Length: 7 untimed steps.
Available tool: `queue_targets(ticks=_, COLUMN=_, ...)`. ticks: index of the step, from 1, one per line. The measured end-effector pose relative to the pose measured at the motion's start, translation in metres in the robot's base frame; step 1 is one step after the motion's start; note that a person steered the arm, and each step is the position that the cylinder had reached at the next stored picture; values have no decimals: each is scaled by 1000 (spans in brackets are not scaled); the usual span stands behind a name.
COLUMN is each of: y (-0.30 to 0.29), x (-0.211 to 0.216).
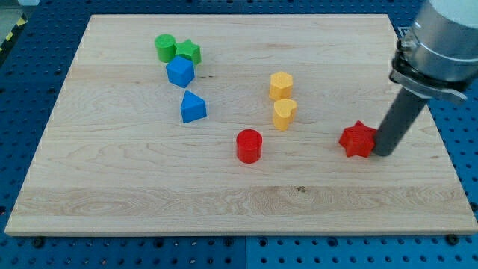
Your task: Push the red star parallel to the hexagon
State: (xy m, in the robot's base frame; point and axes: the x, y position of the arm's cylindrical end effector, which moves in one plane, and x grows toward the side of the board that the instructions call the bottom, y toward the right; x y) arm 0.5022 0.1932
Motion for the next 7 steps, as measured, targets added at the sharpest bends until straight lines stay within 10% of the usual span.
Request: queue_targets(ticks=7, y=-21, x=10)
